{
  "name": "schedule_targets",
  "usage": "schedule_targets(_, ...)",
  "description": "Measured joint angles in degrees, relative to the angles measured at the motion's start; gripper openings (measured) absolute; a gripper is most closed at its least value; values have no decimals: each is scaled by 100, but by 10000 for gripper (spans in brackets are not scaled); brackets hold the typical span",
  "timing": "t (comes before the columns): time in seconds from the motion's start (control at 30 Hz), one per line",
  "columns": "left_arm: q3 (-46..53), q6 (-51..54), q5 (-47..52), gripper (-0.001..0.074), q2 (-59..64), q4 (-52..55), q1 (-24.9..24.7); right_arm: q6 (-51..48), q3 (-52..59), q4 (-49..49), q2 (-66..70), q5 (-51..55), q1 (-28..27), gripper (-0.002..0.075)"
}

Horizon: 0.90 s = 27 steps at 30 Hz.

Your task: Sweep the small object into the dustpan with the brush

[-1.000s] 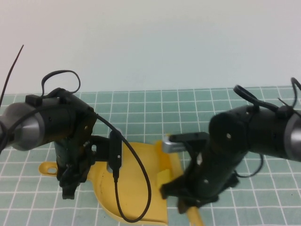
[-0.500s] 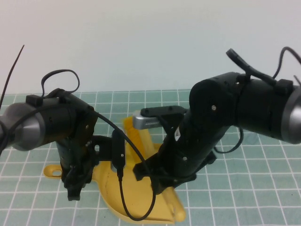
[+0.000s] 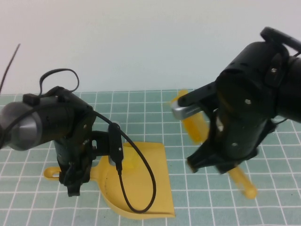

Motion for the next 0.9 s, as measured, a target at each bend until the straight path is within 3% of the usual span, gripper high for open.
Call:
schedule_targets(0.17,0,-13,-51,462,-196,117,0,53,0,-728,-312,262,0,167)
schedule_targets(0.37,0,-274,39,456,-900,184,0,-8,-4,-379,-591,294,-304,167)
schedule_targets(0.57,0,-1623,-56,328,-2203,-237,0,-140,653,392,-591,-464,-1029,167)
schedule_targets(0.67,0,-2237,-13,150,-2907,-459,0,-402,1233,932,-591,-1141,-1233,167)
schedule_targets(0.73,0,-2290,118,69,-3343,-673,0,-617,1607,1311,-566,-1591,-1247,167)
schedule_targets(0.9,0,-2664,181,9,-4229,-1161,0,-925,2268,1940,-122,-2484,-1247,167)
